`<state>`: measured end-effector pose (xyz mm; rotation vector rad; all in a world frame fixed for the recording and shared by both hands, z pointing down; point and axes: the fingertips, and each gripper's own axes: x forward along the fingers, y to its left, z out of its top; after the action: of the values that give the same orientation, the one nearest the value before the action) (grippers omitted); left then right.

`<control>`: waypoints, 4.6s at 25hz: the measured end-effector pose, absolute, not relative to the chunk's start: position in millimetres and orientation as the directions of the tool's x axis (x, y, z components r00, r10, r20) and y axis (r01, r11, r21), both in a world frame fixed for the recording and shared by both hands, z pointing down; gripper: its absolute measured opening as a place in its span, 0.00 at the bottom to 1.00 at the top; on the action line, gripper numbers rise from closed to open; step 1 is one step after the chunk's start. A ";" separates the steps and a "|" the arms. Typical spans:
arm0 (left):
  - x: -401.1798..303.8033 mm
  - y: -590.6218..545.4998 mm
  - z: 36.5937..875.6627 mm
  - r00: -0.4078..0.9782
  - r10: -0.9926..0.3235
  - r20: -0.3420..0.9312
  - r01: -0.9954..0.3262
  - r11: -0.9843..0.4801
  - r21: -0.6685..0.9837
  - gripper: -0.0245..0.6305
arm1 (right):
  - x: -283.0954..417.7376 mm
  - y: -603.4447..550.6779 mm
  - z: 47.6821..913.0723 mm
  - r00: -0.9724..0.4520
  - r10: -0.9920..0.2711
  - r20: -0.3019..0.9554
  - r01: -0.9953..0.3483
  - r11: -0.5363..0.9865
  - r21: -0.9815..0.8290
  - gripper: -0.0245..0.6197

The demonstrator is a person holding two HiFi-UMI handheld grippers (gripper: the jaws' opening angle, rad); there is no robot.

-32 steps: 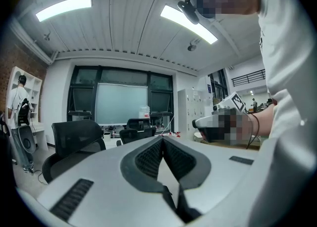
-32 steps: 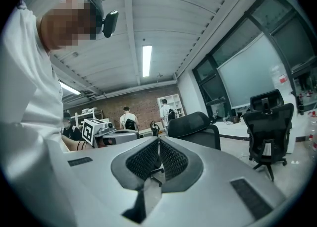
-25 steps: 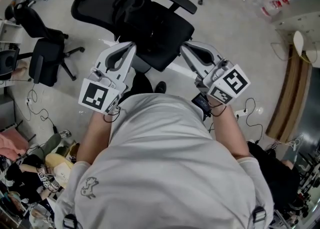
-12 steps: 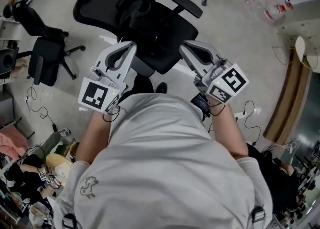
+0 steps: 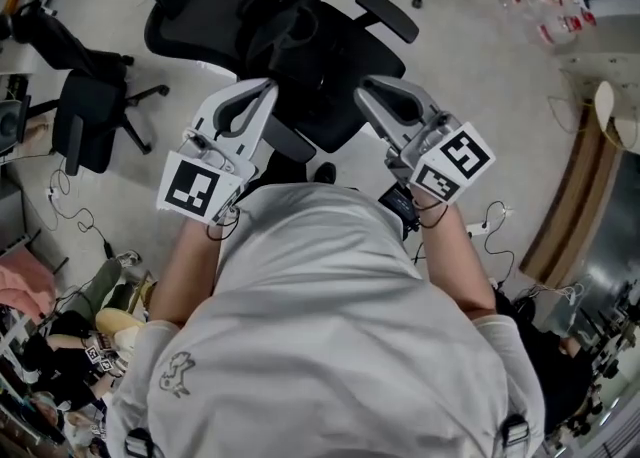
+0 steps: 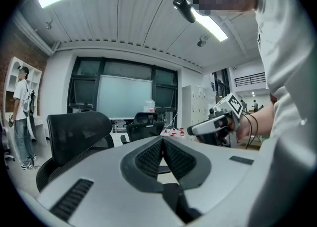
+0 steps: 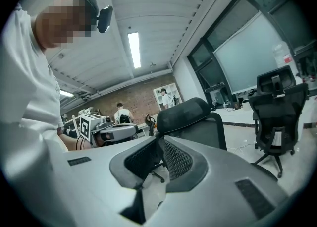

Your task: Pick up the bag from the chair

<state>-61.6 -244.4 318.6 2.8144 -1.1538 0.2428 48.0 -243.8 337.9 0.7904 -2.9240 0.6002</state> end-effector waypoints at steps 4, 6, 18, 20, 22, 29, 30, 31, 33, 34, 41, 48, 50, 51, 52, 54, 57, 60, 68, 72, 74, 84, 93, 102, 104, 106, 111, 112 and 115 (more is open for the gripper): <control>-67.6 -264.7 322.0 0.708 -0.685 0.174 -0.699 -0.714 0.032 0.06 | 39.0 -263.2 350.2 -0.872 -0.461 0.166 -0.487 0.783 -0.386 0.10; -69.6 -273.4 326.7 0.710 -0.680 0.182 -0.696 -0.717 0.032 0.06 | 35.4 -273.0 357.3 -0.873 -0.456 0.174 -0.485 0.777 -0.400 0.11; -67.5 -312.5 362.9 0.746 -0.610 0.268 -0.646 -0.760 0.072 0.06 | 17.0 -321.4 417.2 -0.860 -0.437 0.265 -0.511 0.729 -0.456 0.23; -65.2 -316.2 371.0 0.756 -0.592 0.280 -0.633 -0.770 0.078 0.06 | 15.5 -326.3 428.9 -0.857 -0.435 0.276 -0.515 0.713 -0.476 0.24; -62.6 -319.9 378.6 0.765 -0.575 0.290 -0.619 -0.780 0.088 0.06 | 14.8 -330.4 440.3 -0.855 -0.432 0.286 -0.518 0.699 -0.493 0.25; -65.1 -339.7 399.2 0.778 -0.544 0.314 -0.597 -0.796 0.101 0.06 | 10.3 -347.2 476.8 -0.849 -0.426 0.314 -0.528 0.641 -0.557 0.26; -65.8 -341.5 402.9 0.780 -0.539 0.319 -0.593 -0.799 0.102 0.06 | 8.1 -348.6 481.5 -0.849 -0.422 0.317 -0.527 0.639 -0.560 0.27; -65.9 -342.9 406.3 0.782 -0.532 0.325 -0.588 -0.802 0.102 0.06 | 6.5 -349.7 485.9 -0.850 -0.419 0.321 -0.526 0.637 -0.563 0.27; -65.1 -345.4 411.2 0.786 -0.521 0.333 -0.580 -0.808 0.106 0.06 | 5.4 -351.1 495.5 -0.849 -0.407 0.337 -0.529 0.631 -0.568 0.27; -64.6 -346.8 412.9 0.788 -0.517 0.335 -0.577 -0.809 0.109 0.06 | 5.3 -352.0 500.5 -0.848 -0.401 0.346 -0.529 0.625 -0.573 0.28; -64.4 -356.3 425.6 0.798 -0.495 0.345 -0.564 -0.814 0.138 0.06 | -4.3 -362.0 520.1 -0.886 -0.360 0.294 -0.460 0.588 -0.666 0.31; -66.9 -359.3 436.1 0.795 -0.490 0.357 -0.567 -0.809 0.153 0.06 | -12.1 -366.8 529.5 -0.915 -0.331 0.229 -0.387 0.566 -0.728 0.32; -66.7 -358.6 436.7 0.794 -0.488 0.362 -0.567 -0.809 0.154 0.06 | -14.4 -368.1 528.5 -0.922 -0.326 0.209 -0.367 0.565 -0.739 0.33; -66.4 -358.1 436.9 0.794 -0.488 0.362 -0.567 -0.809 0.155 0.06 | -14.8 -368.7 528.9 -0.924 -0.325 0.202 -0.360 0.562 -0.744 0.33; -65.8 -357.2 436.9 0.794 -0.488 0.363 -0.568 -0.808 0.157 0.06 | -15.1 -369.3 529.3 -0.925 -0.325 0.196 -0.355 0.559 -0.749 0.33; -65.6 -355.6 436.6 0.793 -0.488 0.364 -0.570 -0.806 0.161 0.06 | -16.7 -370.9 529.6 -0.927 -0.328 0.181 -0.343 0.552 -0.760 0.33; -69.9 -358.5 439.1 0.791 -0.487 0.371 -0.573 -0.802 0.168 0.06 | -22.5 -377.4 530.6 -0.931 -0.330 0.154 -0.320 0.540 -0.778 0.33; -74.8 -363.3 443.9 0.790 -0.487 0.374 -0.574 -0.800 0.172 0.06 | -28.5 -383.9 531.2 -0.936 -0.330 0.121 -0.291 0.537 -0.792 0.33; -75.0 -362.8 445.9 0.790 -0.488 0.371 -0.577 -0.797 0.179 0.06 | -34.9 -384.9 521.2 -0.945 -0.323 0.055 -0.233 0.546 -0.805 0.33; -73.9 -360.8 443.9 0.790 -0.491 0.366 -0.577 -0.798 0.174 0.06 | -37.9 -383.5 508.2 -0.947 -0.321 0.006 -0.195 0.560 -0.805 0.33; -74.8 -361.4 442.0 0.789 -0.494 0.364 -0.578 -0.797 0.172 0.06 | -41.5 -384.1 501.9 -0.949 -0.315 -0.008 -0.182 0.570 -0.801 0.33; -82.6 -365.0 428.9 0.785 -0.514 0.346 -0.589 -0.793 0.158 0.06 | -59.5 -394.2 480.3 -0.957 -0.287 -0.040 -0.147 0.602 -0.785 0.33; -93.0 -371.7 420.6 0.774 -0.538 0.334 -0.607 -0.781 0.147 0.06 | -79.6 -403.0 477.4 -0.967 -0.249 -0.059 -0.100 0.581 -0.808 0.31; -97.1 -376.2 424.2 0.764 -0.548 0.340 -0.621 -0.768 0.158 0.06 | -88.3 -413.1 482.1 -0.973 -0.223 -0.062 -0.081 0.577 -0.812 0.23; -97.9 -376.0 425.5 0.763 -0.549 0.340 -0.623 -0.766 0.160 0.06 | -87.8 -414.1 485.5 -0.972 -0.229 -0.051 -0.092 0.570 -0.817 0.20; -99.1 -375.8 425.5 0.763 -0.551 0.338 -0.623 -0.765 0.160 0.06 | -87.4 -415.5 484.5 -0.972 -0.229 -0.043 -0.101 0.583 -0.806 0.17; -104.0 -373.6 424.6 0.761 -0.556 0.336 -0.627 -0.762 0.161 0.06 | -84.3 -414.9 483.4 -0.970 -0.242 -0.025 -0.128 0.594 -0.794 0.11; -104.9 -372.9 424.4 0.761 -0.557 0.333 -0.627 -0.762 0.159 0.06 | -83.8 -413.8 483.1 -0.970 -0.244 -0.025 -0.130 0.599 -0.790 0.10; -107.7 -371.3 422.5 0.763 -0.558 0.325 -0.625 -0.765 0.154 0.06 | -82.1 -410.6 482.5 -0.969 -0.247 -0.020 -0.137 0.601 -0.787 0.10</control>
<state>-107.7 -371.3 422.5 2.7067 -0.9254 0.3819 -82.1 -410.6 482.5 0.3520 -2.9228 1.4199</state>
